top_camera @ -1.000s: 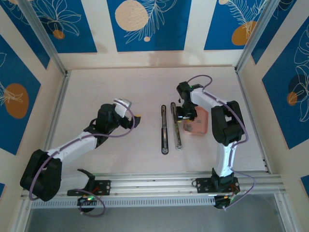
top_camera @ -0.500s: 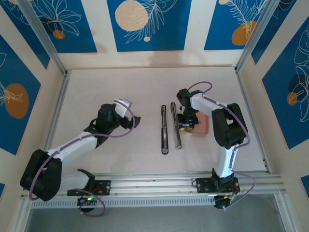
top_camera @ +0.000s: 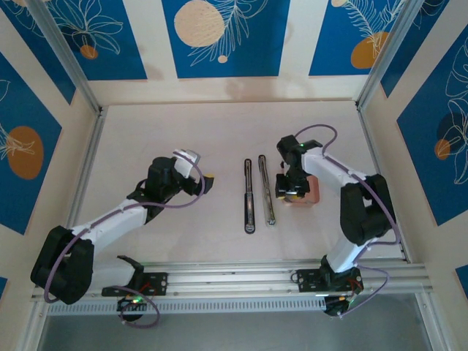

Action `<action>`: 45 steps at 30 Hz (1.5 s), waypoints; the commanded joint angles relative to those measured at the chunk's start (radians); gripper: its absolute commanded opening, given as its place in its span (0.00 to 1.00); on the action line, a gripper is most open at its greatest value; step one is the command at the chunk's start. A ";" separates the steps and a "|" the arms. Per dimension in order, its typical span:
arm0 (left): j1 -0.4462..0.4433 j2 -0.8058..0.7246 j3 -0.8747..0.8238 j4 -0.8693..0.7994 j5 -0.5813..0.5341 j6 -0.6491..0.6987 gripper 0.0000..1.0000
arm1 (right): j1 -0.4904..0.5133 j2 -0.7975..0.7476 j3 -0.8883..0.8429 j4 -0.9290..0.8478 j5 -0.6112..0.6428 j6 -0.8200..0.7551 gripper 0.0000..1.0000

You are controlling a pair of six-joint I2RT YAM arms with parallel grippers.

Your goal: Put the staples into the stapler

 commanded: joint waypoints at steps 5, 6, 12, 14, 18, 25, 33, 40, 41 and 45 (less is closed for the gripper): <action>0.008 -0.006 0.016 0.008 0.054 0.001 1.00 | -0.134 0.024 0.144 -0.015 -0.053 -0.104 0.41; 0.009 0.000 0.021 0.002 0.048 0.007 1.00 | -0.149 0.052 0.165 -0.019 -0.040 -0.121 0.40; 0.009 0.048 0.039 0.000 0.044 0.013 1.00 | -0.181 0.210 0.277 -0.037 0.006 -0.186 0.35; 0.008 0.076 0.042 0.009 0.050 0.013 1.00 | -0.185 0.258 0.303 -0.036 0.007 -0.195 0.33; 0.008 0.105 0.046 0.021 0.058 0.000 1.00 | -0.195 0.325 0.337 -0.027 0.013 -0.201 0.33; 0.009 0.116 0.055 0.017 0.026 0.007 1.00 | -0.210 0.405 0.382 -0.022 0.030 -0.214 0.33; 0.008 0.139 0.072 0.008 0.031 0.012 1.00 | -0.215 0.457 0.413 -0.019 0.023 -0.217 0.33; 0.009 0.148 0.078 0.007 0.033 0.019 1.00 | -0.219 0.499 0.410 0.001 0.008 -0.209 0.27; 0.009 0.149 0.079 0.004 0.036 0.019 1.00 | -0.219 0.508 0.412 -0.002 0.010 -0.208 0.25; 0.009 0.150 0.088 -0.008 0.041 0.027 1.00 | -0.215 0.512 0.397 0.005 0.026 -0.198 0.16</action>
